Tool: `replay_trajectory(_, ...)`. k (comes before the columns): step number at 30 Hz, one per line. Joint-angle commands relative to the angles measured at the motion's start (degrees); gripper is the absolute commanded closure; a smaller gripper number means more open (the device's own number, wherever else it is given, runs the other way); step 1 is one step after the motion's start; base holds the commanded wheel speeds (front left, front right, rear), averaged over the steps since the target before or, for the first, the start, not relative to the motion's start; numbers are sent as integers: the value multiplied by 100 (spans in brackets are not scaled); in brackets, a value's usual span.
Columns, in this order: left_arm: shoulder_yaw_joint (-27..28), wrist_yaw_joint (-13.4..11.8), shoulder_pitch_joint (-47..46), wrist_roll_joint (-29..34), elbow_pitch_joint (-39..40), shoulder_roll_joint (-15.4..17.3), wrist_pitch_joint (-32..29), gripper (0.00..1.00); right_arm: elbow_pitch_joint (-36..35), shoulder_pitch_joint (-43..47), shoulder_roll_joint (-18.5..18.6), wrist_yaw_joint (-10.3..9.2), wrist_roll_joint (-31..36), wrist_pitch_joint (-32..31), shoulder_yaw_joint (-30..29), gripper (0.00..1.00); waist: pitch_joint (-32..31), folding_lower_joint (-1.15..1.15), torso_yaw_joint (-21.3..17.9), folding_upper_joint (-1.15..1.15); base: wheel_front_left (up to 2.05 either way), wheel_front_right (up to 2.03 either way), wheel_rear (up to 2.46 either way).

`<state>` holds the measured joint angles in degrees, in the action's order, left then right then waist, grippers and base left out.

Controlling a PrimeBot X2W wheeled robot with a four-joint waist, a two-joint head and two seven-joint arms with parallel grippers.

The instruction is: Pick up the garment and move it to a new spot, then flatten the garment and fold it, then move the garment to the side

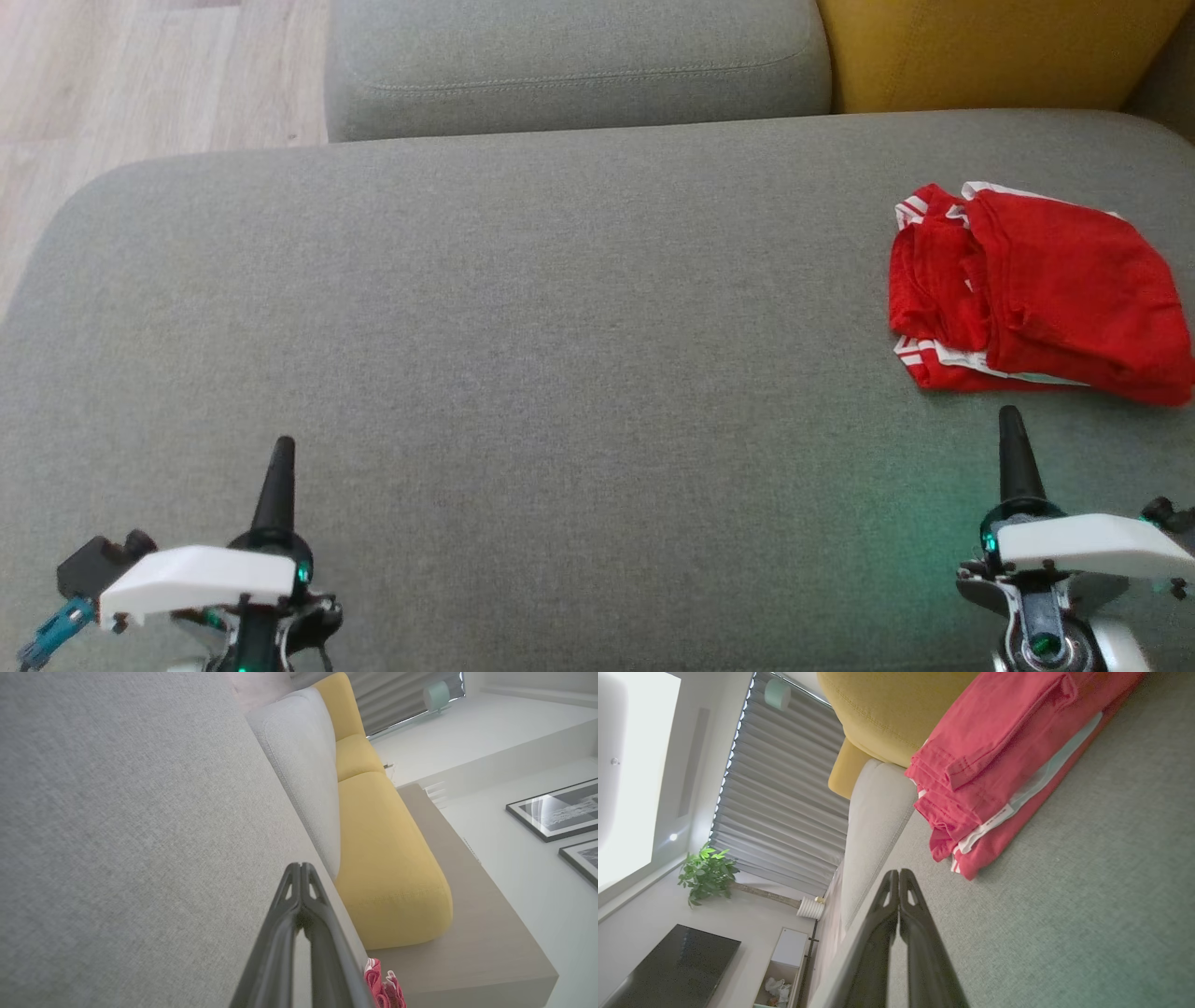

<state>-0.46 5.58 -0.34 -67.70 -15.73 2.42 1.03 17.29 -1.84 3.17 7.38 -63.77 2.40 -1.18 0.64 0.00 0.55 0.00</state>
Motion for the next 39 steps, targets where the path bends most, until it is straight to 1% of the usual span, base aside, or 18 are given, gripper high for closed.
replay_trajectory(1, 215, 46, -316, -175, 174, 60, -49, 100, -229, -312, 102, 7, -217, -71, 24, 100, -2, 0, -2, 0, 0, 0, 0)
replay_trajectory(39, 627, 178, -558, -2259, 168, 69, -665, 100, -326, -410, 91, 11, -2722, -694, -333, 100, -42, 0, -50, 0, 0, 0, 0)
